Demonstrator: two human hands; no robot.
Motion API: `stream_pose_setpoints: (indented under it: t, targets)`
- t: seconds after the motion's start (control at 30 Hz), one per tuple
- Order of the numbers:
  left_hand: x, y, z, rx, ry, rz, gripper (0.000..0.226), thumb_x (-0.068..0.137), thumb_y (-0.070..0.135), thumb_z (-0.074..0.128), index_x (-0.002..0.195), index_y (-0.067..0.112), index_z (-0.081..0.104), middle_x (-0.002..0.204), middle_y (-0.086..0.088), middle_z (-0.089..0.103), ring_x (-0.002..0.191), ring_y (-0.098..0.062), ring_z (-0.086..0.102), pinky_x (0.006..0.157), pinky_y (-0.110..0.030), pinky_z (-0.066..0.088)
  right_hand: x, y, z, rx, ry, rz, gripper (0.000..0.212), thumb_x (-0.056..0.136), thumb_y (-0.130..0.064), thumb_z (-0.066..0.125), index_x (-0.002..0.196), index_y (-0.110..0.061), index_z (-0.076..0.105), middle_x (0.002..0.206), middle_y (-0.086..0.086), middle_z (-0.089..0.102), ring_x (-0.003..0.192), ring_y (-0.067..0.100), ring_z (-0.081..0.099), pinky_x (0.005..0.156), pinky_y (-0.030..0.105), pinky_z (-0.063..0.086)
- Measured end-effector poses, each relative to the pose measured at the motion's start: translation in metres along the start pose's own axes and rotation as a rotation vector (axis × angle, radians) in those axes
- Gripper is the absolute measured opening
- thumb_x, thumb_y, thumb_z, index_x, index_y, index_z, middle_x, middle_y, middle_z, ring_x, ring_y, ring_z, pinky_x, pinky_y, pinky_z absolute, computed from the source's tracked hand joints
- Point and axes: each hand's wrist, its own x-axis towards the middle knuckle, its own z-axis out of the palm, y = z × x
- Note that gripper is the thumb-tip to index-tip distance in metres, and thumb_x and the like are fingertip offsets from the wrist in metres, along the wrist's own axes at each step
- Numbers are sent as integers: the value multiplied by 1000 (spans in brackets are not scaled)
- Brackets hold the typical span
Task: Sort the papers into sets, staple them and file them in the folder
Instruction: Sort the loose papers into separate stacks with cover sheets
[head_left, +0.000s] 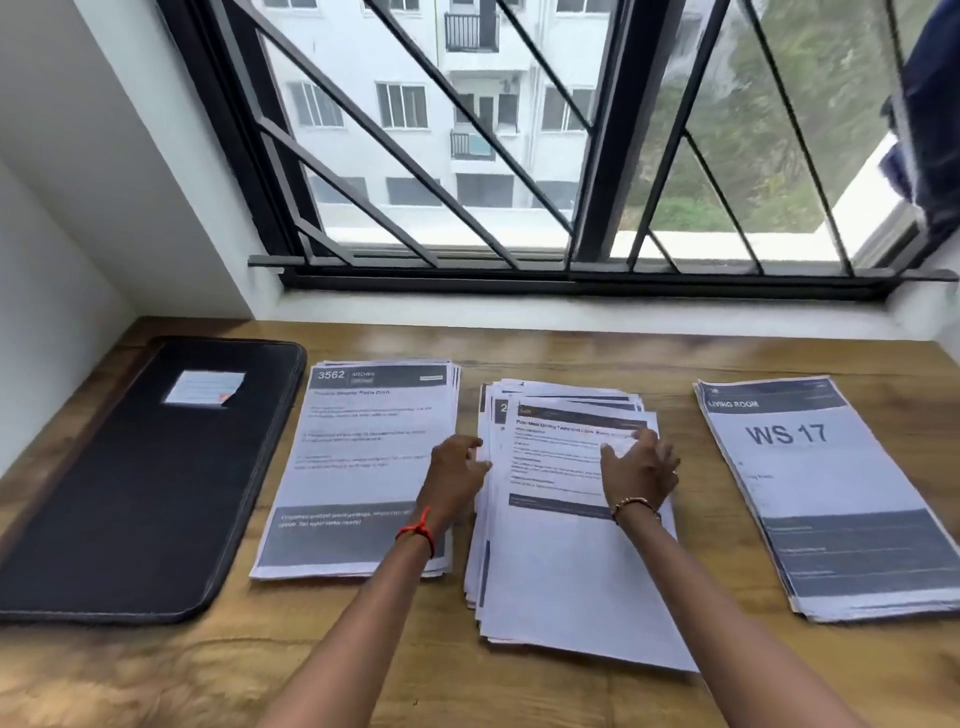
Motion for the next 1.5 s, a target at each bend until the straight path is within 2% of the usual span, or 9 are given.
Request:
stream_pose_setpoints:
  t: [0.17, 0.23, 0.43, 0.63, 0.8, 0.93, 1.1, 1.37, 1.5]
  targets:
    - [2, 4, 30, 119, -40, -110, 22, 86, 4, 51, 104, -8, 55, 113, -24, 56, 109, -37, 50, 79, -29, 36, -2, 31, -18, -99, 16, 168, 63, 72, -35, 74, 117, 0, 45, 127, 24, 42, 122, 37, 35, 98, 46, 31]
    - [2, 7, 36, 198, -41, -138, 24, 87, 6, 49, 106, -8, 52, 115, -23, 52, 112, -39, 47, 86, -33, 38, -2, 42, -20, -100, 1, 179, 66, 70, -34, 76, 116, 1, 45, 127, 24, 44, 121, 38, 38, 97, 46, 33]
    - [7, 13, 45, 237, -14, -329, 39, 89, 16, 53, 122, -3, 44, 128, -23, 40, 117, -39, 43, 95, -41, 39, 5, 53, -25, 35, -81, 115, 41, 78, -18, 72, 106, 4, 53, 114, 24, 59, 106, 39, 55, 81, 38, 44]
    - [6, 12, 50, 169, -11, -260, 39, 88, 17, 57, 121, -1, 46, 128, -22, 40, 118, -37, 44, 92, -35, 39, 10, 56, -32, 62, -104, 86, 38, 78, -14, 71, 109, 4, 59, 112, 23, 63, 103, 37, 58, 78, 34, 44]
    - [0, 11, 50, -132, -22, -55, 28, 90, 8, 52, 116, 6, 44, 111, -8, 57, 100, -25, 56, 75, -24, 42, 14, 58, -35, 130, -118, 81, 42, 76, -13, 74, 112, 5, 61, 112, 23, 63, 105, 36, 58, 84, 35, 46]
    - [-2, 9, 45, -369, -176, 4, 41, 92, 18, 56, 132, 17, 42, 126, -2, 58, 114, -19, 57, 98, -41, 47, 17, 59, -34, 162, -123, 103, 37, 74, -15, 75, 105, 3, 65, 107, 21, 66, 100, 35, 60, 82, 36, 48]
    - [2, 5, 39, -584, -224, -53, 36, 94, 11, 53, 129, 11, 49, 122, -11, 62, 110, -27, 61, 96, -49, 48, 18, 58, -35, 213, -111, 74, 30, 79, -1, 67, 109, 5, 64, 110, 22, 65, 103, 36, 59, 86, 37, 47]
    - [17, 5, 2, -680, -94, -48, 35, 93, 0, 48, 128, 4, 48, 113, -15, 63, 92, -20, 65, 76, -28, 57, 25, 52, -42, 233, 53, 126, 36, 86, 6, 45, 114, -7, 62, 115, 21, 62, 106, 37, 57, 85, 39, 46]
    - [24, 1, -35, -719, 18, -48, 33, 94, 0, 47, 126, 2, 47, 113, -17, 60, 92, -25, 62, 73, -28, 58, 35, 50, -51, 163, 132, 122, 40, 86, 10, 38, 120, 1, 57, 117, 27, 53, 104, 43, 55, 83, 43, 45]
